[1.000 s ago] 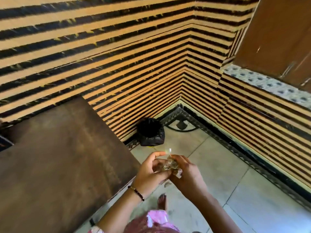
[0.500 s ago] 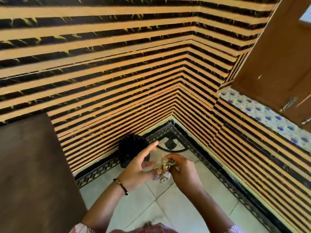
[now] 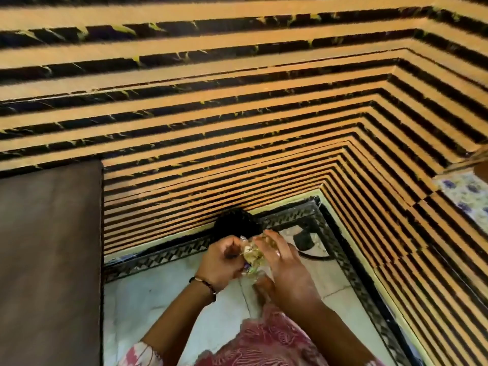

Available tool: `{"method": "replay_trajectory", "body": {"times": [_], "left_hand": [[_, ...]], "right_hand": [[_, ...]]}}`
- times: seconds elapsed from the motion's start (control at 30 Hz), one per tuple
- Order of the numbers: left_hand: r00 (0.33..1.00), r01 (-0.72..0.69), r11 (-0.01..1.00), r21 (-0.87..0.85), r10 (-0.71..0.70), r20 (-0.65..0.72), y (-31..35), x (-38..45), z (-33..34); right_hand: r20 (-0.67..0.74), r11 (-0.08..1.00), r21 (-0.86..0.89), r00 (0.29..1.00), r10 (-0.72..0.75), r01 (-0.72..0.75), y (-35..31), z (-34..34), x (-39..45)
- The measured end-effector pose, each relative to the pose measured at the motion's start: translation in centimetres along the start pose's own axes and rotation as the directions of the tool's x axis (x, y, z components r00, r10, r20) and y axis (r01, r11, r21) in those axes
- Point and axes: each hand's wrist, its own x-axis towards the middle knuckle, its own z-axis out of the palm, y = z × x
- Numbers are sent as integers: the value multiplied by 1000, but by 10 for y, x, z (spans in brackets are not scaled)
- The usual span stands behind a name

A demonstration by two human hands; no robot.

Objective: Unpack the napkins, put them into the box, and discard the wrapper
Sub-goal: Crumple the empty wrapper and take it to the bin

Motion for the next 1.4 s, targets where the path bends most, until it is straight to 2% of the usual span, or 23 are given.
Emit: {"method": "replay_trajectory", "body": {"times": [0.07,0.13,0.2,0.3,0.47,0.57,0.73,0.83,0.93,1.1,1.2,1.27,1.3,1.37,1.4], "left_hand": [[998,62,995,-79,-64,-11,6,24,7],[988,155,972,-176,-156,9,12,49,14],[970,236,940,-245,-241,9,11,79,21],[940,319,914,-251,-339,-39,-2,114,28],[836,459,883,-98,-467,-288,-74,183,37],[761,563,826,-25,-530,-373,-113,217,41],[733,674,708,210,-606,-310,-208,258,44],[731,683,670,291,-627,-269,-272,276,43],[735,677,652,342,-626,-263,-336,294,42],[820,567,660,493,-509,-262,-413,325,37],[859,501,652,569,-457,-232,-456,334,40],[886,450,647,616,-410,-216,-469,336,41],[894,436,655,618,-392,-216,-475,335,42],[901,424,680,598,-387,-198,-477,331,41],[899,424,678,600,-393,-191,-478,329,40]], "right_hand": [[-70,996,-14,994,-88,87,20,-3,34],[-84,989,81,989,-118,124,40,-10,69],[-23,981,149,992,-121,123,63,-13,104],[62,977,183,990,-123,110,92,-11,142],[252,982,158,957,-144,106,151,27,203],[317,983,175,941,-116,63,177,63,234],[337,989,121,934,-118,81,210,153,285],[317,992,122,945,-83,46,223,222,311],[341,991,84,932,-124,101,236,304,334],[566,981,-66,816,-116,185,269,437,366],[712,984,-74,699,-61,161,292,504,389],[693,968,-161,720,-27,192,309,538,398],[722,926,-255,692,-8,277,315,552,398],[856,821,-343,512,73,456,321,561,397],[885,805,-323,459,71,498,321,560,398]]}}
